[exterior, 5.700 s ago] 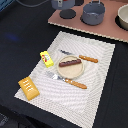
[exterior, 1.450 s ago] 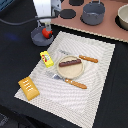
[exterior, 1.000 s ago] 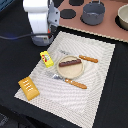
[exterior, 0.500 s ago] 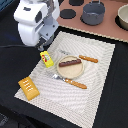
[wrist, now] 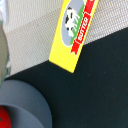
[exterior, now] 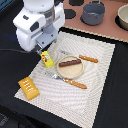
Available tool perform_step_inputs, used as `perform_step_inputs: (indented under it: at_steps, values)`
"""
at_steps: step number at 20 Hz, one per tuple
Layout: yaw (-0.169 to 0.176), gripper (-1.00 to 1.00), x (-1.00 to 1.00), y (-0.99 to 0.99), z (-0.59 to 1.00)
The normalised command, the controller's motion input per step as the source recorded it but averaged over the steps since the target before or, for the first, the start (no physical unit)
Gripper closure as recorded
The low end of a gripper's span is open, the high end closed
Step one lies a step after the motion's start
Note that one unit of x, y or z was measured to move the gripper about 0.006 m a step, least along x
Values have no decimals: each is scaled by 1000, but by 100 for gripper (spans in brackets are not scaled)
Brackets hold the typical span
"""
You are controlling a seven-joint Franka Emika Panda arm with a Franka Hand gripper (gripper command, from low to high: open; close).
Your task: Interact with the objects in diverse but meaningful ways.
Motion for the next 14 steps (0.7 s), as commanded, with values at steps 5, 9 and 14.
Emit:
perform_step_inputs:
  at_steps: [5, 9, 14]
  values:
    - [-52, -100, 41, -122, -413]
    - [-27, -100, 61, 19, -299]
    - [-9, -100, 17, 42, -318]
